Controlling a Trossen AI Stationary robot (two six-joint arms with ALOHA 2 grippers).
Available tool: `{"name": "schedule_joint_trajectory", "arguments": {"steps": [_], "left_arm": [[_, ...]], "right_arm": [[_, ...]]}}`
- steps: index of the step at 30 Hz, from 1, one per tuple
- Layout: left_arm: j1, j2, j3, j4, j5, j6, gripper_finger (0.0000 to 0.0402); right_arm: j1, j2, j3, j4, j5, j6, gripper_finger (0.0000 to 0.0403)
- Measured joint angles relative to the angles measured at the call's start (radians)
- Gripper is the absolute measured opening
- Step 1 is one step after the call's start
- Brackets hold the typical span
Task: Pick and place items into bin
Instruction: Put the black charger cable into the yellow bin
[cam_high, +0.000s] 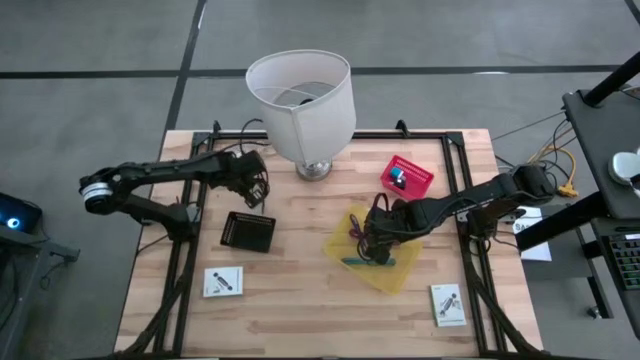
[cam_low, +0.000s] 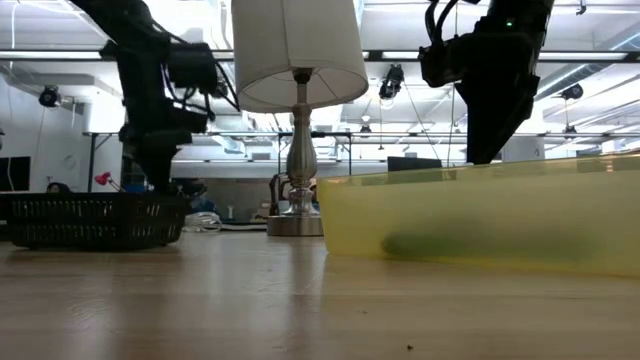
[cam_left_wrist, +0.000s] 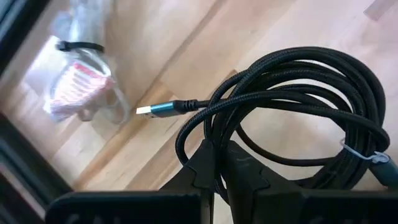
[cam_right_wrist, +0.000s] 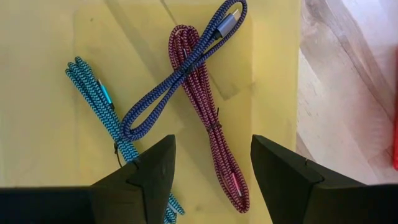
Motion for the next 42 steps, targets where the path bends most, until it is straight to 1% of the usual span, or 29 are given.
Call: {"name": "schedule_joint_trajectory", "arguments": {"steps": [13, 18, 23, 25, 30, 33, 39, 42], "left_arm": [[-0.001, -0.241, 0.002, 0.000, 0.008, -0.053, 0.0001], [-0.003, -0.310, 0.002, 0.004, 0.043, -0.081, 0.0001], [-0.023, -0.363, 0.001, 0.049, 0.101, -0.081, 0.0001], [-0.037, -0.382, 0.002, 0.064, 0.119, -0.082, 0.0001], [-0.069, -0.416, 0.002, 0.065, 0.127, -0.131, 0.0001], [-0.098, -0.430, 0.002, 0.095, 0.128, -0.138, 0.0001], [-0.175, -0.425, 0.001, 0.213, 0.131, -0.163, 0.0001], [-0.208, -0.399, -0.001, 0.258, 0.108, -0.185, 0.0001]], "right_arm": [[0.000, 0.000, 0.000, 0.005, 0.000, 0.003, 0.0194], [0.000, 0.000, 0.000, 0.009, 0.001, 0.008, 0.0194], [0.000, 0.000, 0.000, 0.049, 0.001, 0.011, 0.0194], [0.000, 0.000, 0.000, 0.105, 0.001, 0.004, 0.0194], [0.000, 0.000, 0.000, 0.299, 0.003, -0.088, 0.0194], [0.000, 0.000, 0.000, 0.458, 0.004, -0.156, 0.0194], [-0.001, 0.000, 0.000, 0.812, 0.007, -0.312, 0.0194], [-0.002, 0.001, 0.000, 0.939, 0.065, -0.357, 0.0194]]}}
